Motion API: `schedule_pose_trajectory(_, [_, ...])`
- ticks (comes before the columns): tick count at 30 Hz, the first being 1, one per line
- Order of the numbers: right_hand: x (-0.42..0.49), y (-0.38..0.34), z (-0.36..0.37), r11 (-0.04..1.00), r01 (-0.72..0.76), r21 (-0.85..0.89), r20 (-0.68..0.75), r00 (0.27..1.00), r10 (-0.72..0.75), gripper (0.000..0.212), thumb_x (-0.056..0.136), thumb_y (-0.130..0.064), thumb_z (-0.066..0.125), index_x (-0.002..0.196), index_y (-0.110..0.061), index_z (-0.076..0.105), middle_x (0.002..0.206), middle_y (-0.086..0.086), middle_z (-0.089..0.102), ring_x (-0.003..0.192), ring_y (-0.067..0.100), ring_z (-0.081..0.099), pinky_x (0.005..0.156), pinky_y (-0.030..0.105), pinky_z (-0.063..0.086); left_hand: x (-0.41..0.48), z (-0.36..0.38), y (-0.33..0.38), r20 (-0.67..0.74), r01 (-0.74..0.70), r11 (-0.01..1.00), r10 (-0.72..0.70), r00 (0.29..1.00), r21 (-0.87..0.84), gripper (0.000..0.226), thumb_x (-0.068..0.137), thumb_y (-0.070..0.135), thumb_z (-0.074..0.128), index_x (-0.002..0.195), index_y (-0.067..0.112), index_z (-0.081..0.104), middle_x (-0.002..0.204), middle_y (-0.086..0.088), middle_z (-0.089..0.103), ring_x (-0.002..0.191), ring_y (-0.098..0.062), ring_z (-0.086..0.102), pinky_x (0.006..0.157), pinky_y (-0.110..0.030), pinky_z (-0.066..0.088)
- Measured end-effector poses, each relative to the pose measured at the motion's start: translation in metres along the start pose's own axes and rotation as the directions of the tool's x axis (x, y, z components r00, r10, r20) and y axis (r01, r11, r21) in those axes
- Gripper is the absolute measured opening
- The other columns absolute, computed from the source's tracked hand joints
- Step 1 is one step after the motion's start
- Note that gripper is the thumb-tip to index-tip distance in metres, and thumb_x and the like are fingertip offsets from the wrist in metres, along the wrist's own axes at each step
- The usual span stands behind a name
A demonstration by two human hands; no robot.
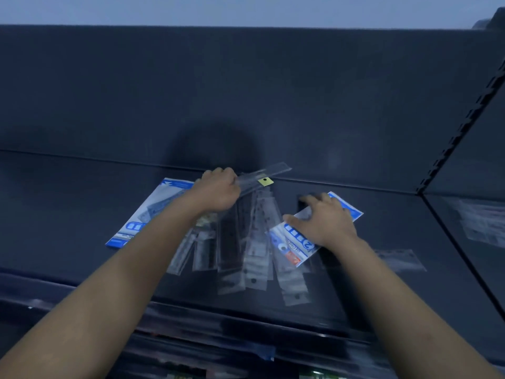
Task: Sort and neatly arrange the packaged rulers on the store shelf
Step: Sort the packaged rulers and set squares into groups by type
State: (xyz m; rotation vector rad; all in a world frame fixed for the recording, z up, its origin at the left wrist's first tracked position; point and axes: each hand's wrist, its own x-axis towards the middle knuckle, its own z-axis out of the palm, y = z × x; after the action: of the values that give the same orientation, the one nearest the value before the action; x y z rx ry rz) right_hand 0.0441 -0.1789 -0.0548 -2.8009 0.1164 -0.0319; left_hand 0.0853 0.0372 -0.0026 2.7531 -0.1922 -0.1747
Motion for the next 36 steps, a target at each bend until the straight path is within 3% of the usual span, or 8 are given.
schedule_pose_trajectory(3, [0.015,0.003,-0.007,0.994,-0.096,-0.060,-0.031,0.995,0.094,0.060,0.085,-0.062,0.050,0.131,-0.023,0.050,0.134,0.006,0.046,0.126,0.028,0.040,0.099,0.042,0.034,0.004,-0.011,-0.010,0.072,-0.016,0.989,0.026,0.997,-0.147,0.019,0.090,0.018,0.047,0.106,0.008,0.051,0.104,-0.013,0.058,0.093,-0.028,0.055,0.067,-0.035,0.036])
schedule_pose_trajectory(7, [0.020,-0.020,-0.006,1.000,0.008,-0.022,-0.136,0.991,-0.011,0.051,0.088,-0.061,0.045,0.103,-0.015,0.063,0.117,0.012,0.054,0.114,0.032,0.045,0.090,0.038,0.038,0.009,-0.021,-0.014,0.078,-0.031,0.957,0.055,0.995,-0.287,0.014,0.084,0.029,0.057,0.085,0.021,0.046,0.085,0.002,0.051,0.071,-0.012,0.044,0.059,-0.033,0.032])
schedule_pose_trajectory(12, [0.033,-0.056,-0.004,0.998,-0.045,-0.042,0.176,0.983,0.052,0.055,0.073,-0.064,0.064,0.073,-0.010,0.051,0.090,0.007,0.059,0.093,0.029,0.056,0.066,0.030,0.037,0.015,-0.028,-0.011,0.049,-0.037,0.906,0.063,0.997,-0.421,0.051,0.091,0.069,0.031,0.063,0.027,0.041,0.053,0.011,0.042,0.045,-0.004,0.038,0.055,-0.031,0.031])
schedule_pose_trajectory(15, [0.044,-0.058,-0.013,0.976,-0.131,0.175,0.307,0.949,0.072,0.044,0.072,-0.039,0.076,0.057,-0.010,0.045,0.058,0.004,0.048,0.051,0.018,0.044,0.049,0.026,0.030,0.022,-0.040,-0.021,0.022,-0.043,0.878,0.060,0.998,-0.477,0.039,0.103,0.044,0.030,0.067,0.031,0.039,0.066,0.012,0.037,0.052,0.001,0.034,0.054,-0.019,0.030])
schedule_pose_trajectory(20, [0.049,-0.046,-0.022,0.622,-0.291,0.727,0.337,0.940,0.046,0.012,0.082,-0.006,0.067,0.075,-0.008,0.058,0.054,0.001,0.067,0.033,0.008,0.046,0.036,0.016,0.030,0.027,-0.057,-0.038,-0.011,-0.090,0.772,0.107,0.994,-0.629,0.027,0.097,0.021,0.049,0.071,0.015,0.045,0.060,0.000,0.040,0.048,-0.010,0.033,0.050,-0.026,0.025])
schedule_pose_trajectory(26, [0.035,-0.006,-0.054,0.196,-0.324,0.925,0.320,0.946,0.053,0.014,0.086,-0.002,0.054,0.084,-0.016,0.054,0.068,0.002,0.071,0.044,0.011,0.061,0.041,0.016,0.045,0.038,-0.048,-0.005,0.051,-0.206,0.684,0.335,0.941,-0.700,0.008,0.097,0.003,0.051,0.100,0.001,0.057,0.077,-0.008,0.064,0.060,-0.013,0.054,0.052,-0.019,0.041])
schedule_pose_trajectory(31, [0.000,0.050,-0.085,0.138,-0.218,0.966,0.193,0.966,0.174,0.036,0.081,0.006,0.055,0.106,-0.020,0.054,0.074,0.006,0.070,0.047,0.018,0.063,0.040,0.022,0.047,0.057,-0.018,0.061,0.108,-0.300,0.665,0.499,0.860,-0.684,0.018,0.089,0.011,0.065,0.103,-0.001,0.063,0.084,-0.021,0.064,0.070,-0.016,0.055,0.068,-0.025,0.041])
schedule_pose_trajectory(36, [-0.054,0.135,-0.106,0.117,-0.162,0.980,0.108,0.921,0.374,0.028,0.082,0.007,0.058,0.096,-0.017,0.053,0.063,0.006,0.066,0.050,0.022,0.066,0.039,0.023,0.046,0.068,0.019,0.153,0.159,-0.409,0.648,0.635,0.756,-0.643,0.007,0.088,0.008,0.067,0.094,0.012,0.068,0.072,0.009,0.066,0.061,0.000,0.057,0.060,-0.012,0.040])
